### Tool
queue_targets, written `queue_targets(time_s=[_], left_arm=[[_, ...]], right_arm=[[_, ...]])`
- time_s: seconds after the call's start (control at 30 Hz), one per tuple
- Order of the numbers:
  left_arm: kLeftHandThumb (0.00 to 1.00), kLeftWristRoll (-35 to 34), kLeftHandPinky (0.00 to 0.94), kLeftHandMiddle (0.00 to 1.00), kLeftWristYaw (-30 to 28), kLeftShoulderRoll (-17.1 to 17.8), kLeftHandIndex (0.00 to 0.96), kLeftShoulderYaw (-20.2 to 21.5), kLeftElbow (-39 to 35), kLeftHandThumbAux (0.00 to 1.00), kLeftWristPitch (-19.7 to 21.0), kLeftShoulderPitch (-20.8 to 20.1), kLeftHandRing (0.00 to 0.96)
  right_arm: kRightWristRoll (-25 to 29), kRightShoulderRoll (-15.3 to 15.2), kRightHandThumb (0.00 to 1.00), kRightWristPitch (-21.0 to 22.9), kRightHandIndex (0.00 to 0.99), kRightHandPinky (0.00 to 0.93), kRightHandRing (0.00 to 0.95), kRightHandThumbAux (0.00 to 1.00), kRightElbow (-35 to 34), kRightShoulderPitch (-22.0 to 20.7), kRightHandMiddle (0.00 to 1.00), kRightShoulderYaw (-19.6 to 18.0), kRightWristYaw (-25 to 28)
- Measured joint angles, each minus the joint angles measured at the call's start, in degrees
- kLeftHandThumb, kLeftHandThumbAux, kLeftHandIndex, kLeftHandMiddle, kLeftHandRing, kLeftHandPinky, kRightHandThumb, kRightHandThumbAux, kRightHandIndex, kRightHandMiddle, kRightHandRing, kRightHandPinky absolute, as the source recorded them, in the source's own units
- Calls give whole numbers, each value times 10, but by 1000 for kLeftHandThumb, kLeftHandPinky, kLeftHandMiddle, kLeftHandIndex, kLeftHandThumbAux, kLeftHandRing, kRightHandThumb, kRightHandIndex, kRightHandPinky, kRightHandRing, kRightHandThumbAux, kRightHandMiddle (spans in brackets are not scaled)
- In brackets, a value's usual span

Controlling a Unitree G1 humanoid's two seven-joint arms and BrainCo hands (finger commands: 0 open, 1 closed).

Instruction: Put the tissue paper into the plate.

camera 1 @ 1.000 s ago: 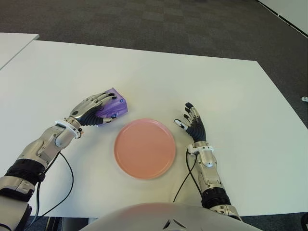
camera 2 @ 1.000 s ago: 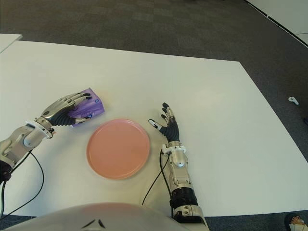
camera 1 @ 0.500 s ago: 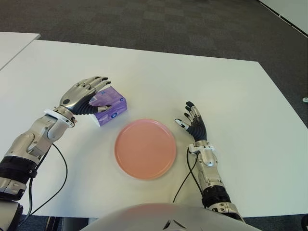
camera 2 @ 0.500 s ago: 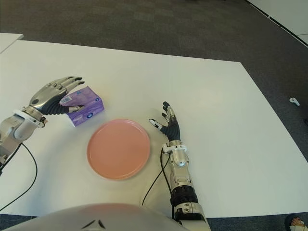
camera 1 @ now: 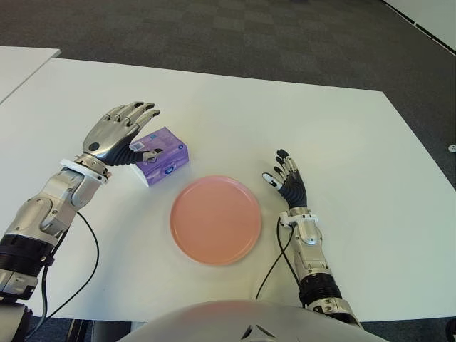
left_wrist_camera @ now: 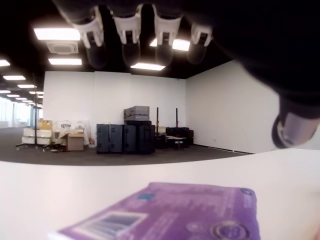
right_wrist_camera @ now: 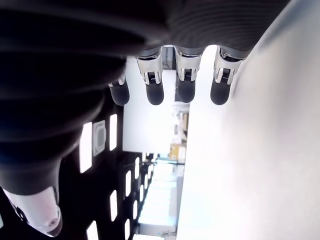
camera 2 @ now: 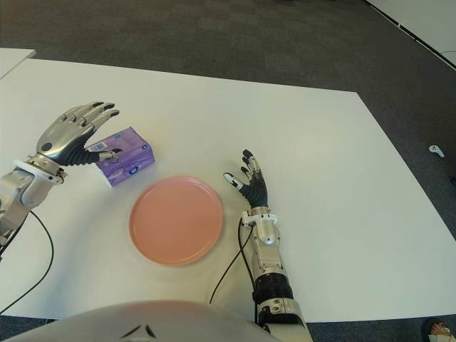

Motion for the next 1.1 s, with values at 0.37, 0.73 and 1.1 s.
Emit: queue_targets(time_s=[0.37,0.73,1.1], left_arm=[[47,3,0,0,9,-4,0,8,-24,400,11,12,0],[66,2,0,0,21,-15,0,-1,-11,401,-10,16,0],[65,31,0,0,43,-50,0,-65,73,369,-16,12,0]], right_arm=[[-1,1,88,43,25,17,21,618,-32,13,39,4,-9],[-2,1,78,58,11,7,13,631,-59,33,28,13,-11],[-2,3,70,61,12,1,8,618,-67,37,24,16,-12]])
